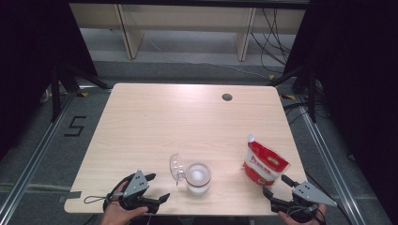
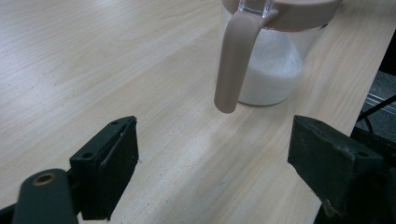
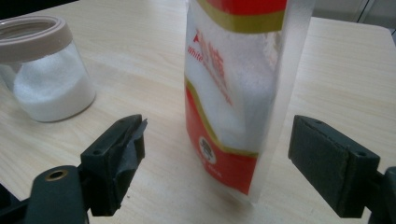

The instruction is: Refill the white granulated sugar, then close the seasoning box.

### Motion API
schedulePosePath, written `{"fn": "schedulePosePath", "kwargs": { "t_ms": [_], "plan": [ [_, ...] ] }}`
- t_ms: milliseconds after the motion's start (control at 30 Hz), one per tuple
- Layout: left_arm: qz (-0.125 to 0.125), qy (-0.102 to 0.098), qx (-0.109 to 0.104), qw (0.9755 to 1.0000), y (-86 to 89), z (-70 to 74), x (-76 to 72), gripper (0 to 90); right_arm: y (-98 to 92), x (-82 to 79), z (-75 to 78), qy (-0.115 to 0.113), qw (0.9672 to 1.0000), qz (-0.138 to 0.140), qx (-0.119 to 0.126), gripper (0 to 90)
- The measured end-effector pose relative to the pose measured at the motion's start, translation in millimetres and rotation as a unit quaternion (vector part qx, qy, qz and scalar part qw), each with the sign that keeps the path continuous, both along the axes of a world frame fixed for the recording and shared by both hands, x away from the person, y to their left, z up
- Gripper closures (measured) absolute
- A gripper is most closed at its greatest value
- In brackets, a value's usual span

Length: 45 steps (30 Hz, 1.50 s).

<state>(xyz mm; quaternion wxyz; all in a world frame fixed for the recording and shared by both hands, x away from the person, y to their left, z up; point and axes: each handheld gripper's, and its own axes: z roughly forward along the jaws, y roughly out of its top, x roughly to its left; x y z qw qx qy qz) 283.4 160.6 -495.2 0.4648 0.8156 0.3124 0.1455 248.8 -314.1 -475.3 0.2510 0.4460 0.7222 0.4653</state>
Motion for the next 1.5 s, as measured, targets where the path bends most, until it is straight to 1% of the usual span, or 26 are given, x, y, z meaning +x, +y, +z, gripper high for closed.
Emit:
{"fn": "schedulePosePath", "kwargs": {
  "t_ms": [100, 133, 167, 200, 267, 333, 367, 400, 433, 467, 567, 633, 700, 767, 800, 900, 1000, 1033, 1067, 1100, 1167, 1200, 1233, 1267, 1367, 1500],
  "plan": [
    [-0.005, -0.001, 0.000, 1.0000, 0.9, 0.3, 0.5, 15.8, -1.1, 1.5, 0.2, -0.012, 0.9999, 0.003, -0.009, 19.3],
    [-0.007, -0.017, 0.008, 0.9998, 2.2, 1.2, 2.0, 15.8, -1.3, 1.1, 0.3, -0.010, 0.9999, 0.001, -0.008, 19.3],
    [-0.004, -0.009, 0.005, 0.9999, 2.4, 1.1, 1.3, 15.8, -0.6, 0.2, 0.0, -0.002, 1.0000, -0.002, -0.003, 19.3],
    [0.004, 0.001, -0.003, 1.0000, 1.5, 0.4, 0.6, 15.8, -2.8, 2.4, -0.4, -0.018, 0.9997, 0.004, -0.016, 19.3],
    [0.002, -0.008, 0.011, 0.9999, 3.3, 0.9, 2.9, 16.0, -2.0, 1.4, -0.8, -0.005, 0.9999, 0.003, -0.012, 19.3],
    [0.013, -0.001, -0.002, 0.9999, 2.5, 0.3, 2.2, 17.4, 0.2, -0.3, -0.6, 0.007, 1.0000, -0.002, -0.004, 19.3],
    [0.012, -0.006, 0.002, 0.9999, 3.7, 0.8, 2.6, 18.4, 0.9, -0.8, -0.5, 0.010, 0.9999, -0.005, 0.000, 19.3],
    [0.014, -0.004, 0.000, 0.9999, 3.8, 1.1, 2.6, 19.9, -0.7, 0.6, -0.3, 0.005, 0.9999, 0.006, -0.009, 19.4],
    [0.015, 0.000, -0.003, 0.9999, 3.3, 1.5, 1.8, 23.2, 0.2, -1.0, -0.2, 0.011, 0.9999, 0.000, -0.005, 19.5],
    [0.006, 0.001, -0.002, 1.0000, 3.5, 1.6, 1.7, 28.8, -1.4, 0.5, -1.0, 0.001, 0.9999, 0.000, -0.011, 19.4],
    [0.001, -0.010, -0.002, 1.0000, 3.0, 1.1, -1.2, 41.1, -1.6, -0.9, -0.5, 0.005, 1.0000, -0.004, -0.004, 19.3],
    [-0.004, -0.016, 0.005, 0.9998, 6.0, 1.7, -1.5, 51.3, -4.7, 2.1, 0.0, -0.017, 0.9996, 0.002, -0.023, 19.5],
    [-0.004, -0.017, -0.004, 0.9998, 7.1, 0.8, -2.1, 64.2, -3.8, 1.6, -0.2, -0.010, 0.9998, -0.001, -0.019, 19.5],
    [-0.011, -0.028, 0.002, 0.9995, 10.4, 3.0, -3.0, 73.4, -3.0, 1.7, -0.1, -0.006, 0.9998, 0.000, -0.017, 19.7],
    [-0.007, -0.031, 0.002, 0.9995, 11.4, 4.0, -4.4, 77.6, -3.7, 2.4, 0.0, -0.013, 0.9996, 0.000, -0.025, 19.7],
    [-0.008, -0.025, -0.005, 0.9997, 11.3, 6.0, -6.5, 86.9, -1.6, 1.7, 0.1, -0.004, 0.9998, 0.003, -0.017, 19.8],
    [-0.009, -0.029, -0.001, 0.9995, 10.5, 8.7, -7.6, 89.3, -2.7, 0.9, 2.0, -0.018, 0.9994, 0.007, -0.028, 21.6],
    [-0.020, -0.037, 0.007, 0.9991, 11.0, 9.2, -6.5, 89.4, -1.8, 0.1, 2.0, -0.022, 0.9996, 0.000, -0.019, 22.1],
    [-0.010, -0.025, 0.009, 0.9996, 9.8, 8.9, -9.0, 89.4, -3.1, 0.2, 3.0, -0.029, 0.9993, 0.001, -0.023, 22.2],
    [-0.018, -0.028, 0.004, 0.9994, 9.0, 8.3, -8.6, 89.5, -2.3, -0.5, 2.7, -0.018, 0.9998, 0.002, -0.013, 21.9],
    [-0.019, -0.027, 0.005, 0.9994, 8.2, 9.3, -9.9, 89.5, -3.3, 0.2, 2.1, -0.018, 0.9997, 0.005, -0.016, 21.7],
    [-0.021, -0.027, 0.002, 0.9994, 7.4, 9.8, -10.1, 89.6, -4.0, 1.1, 1.7, -0.029, 0.9993, 0.004, -0.023, 21.7],
    [-0.025, -0.027, 0.003, 0.9993, 7.8, 10.2, -9.5, 89.6, -0.8, -2.8, 2.1, -0.001, 0.9999, -0.010, -0.003, 21.7],
    [-0.024, -0.027, 0.002, 0.9993, 7.6, 10.5, -9.6, 89.6, -3.5, -0.1, 1.9, -0.010, 0.9998, 0.006, -0.015, 21.8],
    [-0.028, -0.037, -0.001, 0.9989, 7.9, 12.6, -8.9, 89.6, -1.9, -1.3, 1.4, -0.013, 0.9998, 0.004, -0.014, 22.1],
    [-0.025, -0.033, -0.016, 0.9990, 5.8, 19.6, -10.2, 89.5, -2.9, -1.8, 1.0, -0.016, 0.9997, 0.005, -0.018, 22.1]
  ]
}}
